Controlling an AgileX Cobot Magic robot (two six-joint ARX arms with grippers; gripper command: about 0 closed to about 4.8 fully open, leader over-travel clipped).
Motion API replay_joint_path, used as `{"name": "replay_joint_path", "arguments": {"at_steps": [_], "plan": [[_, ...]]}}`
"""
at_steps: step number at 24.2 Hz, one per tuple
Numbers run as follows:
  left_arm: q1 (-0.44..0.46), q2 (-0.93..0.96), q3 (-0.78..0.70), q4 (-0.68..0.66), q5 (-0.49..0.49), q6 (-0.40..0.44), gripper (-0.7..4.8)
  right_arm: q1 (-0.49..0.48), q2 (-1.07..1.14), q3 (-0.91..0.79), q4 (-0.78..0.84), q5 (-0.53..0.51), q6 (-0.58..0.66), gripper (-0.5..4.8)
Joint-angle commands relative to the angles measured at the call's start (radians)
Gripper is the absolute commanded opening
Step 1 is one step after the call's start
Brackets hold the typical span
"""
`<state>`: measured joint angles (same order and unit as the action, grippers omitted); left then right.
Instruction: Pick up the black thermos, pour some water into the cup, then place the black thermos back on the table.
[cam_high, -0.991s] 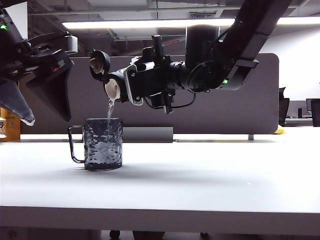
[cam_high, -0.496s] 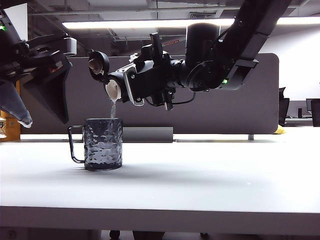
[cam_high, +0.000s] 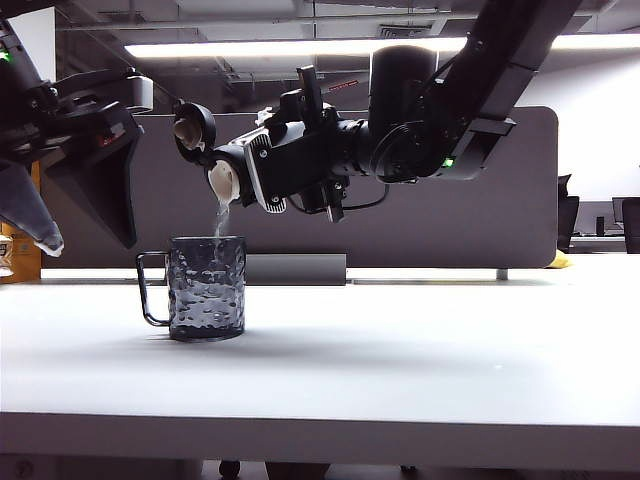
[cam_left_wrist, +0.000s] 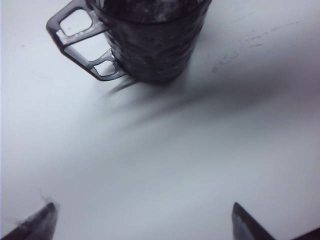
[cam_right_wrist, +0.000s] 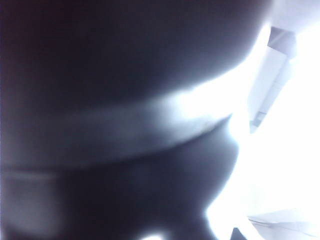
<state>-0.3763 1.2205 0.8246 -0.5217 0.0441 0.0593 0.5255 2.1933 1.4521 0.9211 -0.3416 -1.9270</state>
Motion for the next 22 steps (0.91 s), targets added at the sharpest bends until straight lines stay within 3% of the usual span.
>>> {"name": "replay_joint_path", "arguments": {"at_steps": [1, 5, 7, 8, 10, 17, 20, 22], "plan": [[-0.002, -0.002, 0.003, -0.001, 0.001, 0.007, 4.79, 0.007, -0.014, 0.005, -0.013, 0.002, 0.077, 0.63], [-0.002, -0.002, 0.003, -0.006, 0.001, 0.014, 4.79, 0.010, -0.008, 0.005, -0.018, 0.008, 0.134, 0.63], [-0.002, -0.002, 0.003, -0.008, 0.001, 0.014, 4.79, 0.010, -0.008, 0.005, 0.024, 0.028, 0.296, 0.63], [-0.002, -0.002, 0.003, -0.008, 0.001, 0.014, 4.79, 0.010, -0.009, 0.005, 0.064, 0.060, 0.451, 0.63], [-0.002, -0.002, 0.004, -0.008, 0.001, 0.014, 4.79, 0.010, -0.009, 0.005, 0.116, 0.113, 0.645, 0.63], [-0.002, -0.013, 0.059, -0.032, 0.002, 0.012, 4.79, 0.016, -0.014, 0.005, 0.154, 0.291, 1.026, 0.63], [-0.002, -0.081, 0.114, -0.043, 0.005, 0.011, 4.79, 0.022, -0.035, 0.005, 0.137, 0.413, 1.292, 0.63], [-0.002, -0.161, 0.137, -0.031, 0.013, 0.012, 4.79, 0.023, -0.089, 0.005, 0.020, 0.426, 1.447, 0.63]]}}
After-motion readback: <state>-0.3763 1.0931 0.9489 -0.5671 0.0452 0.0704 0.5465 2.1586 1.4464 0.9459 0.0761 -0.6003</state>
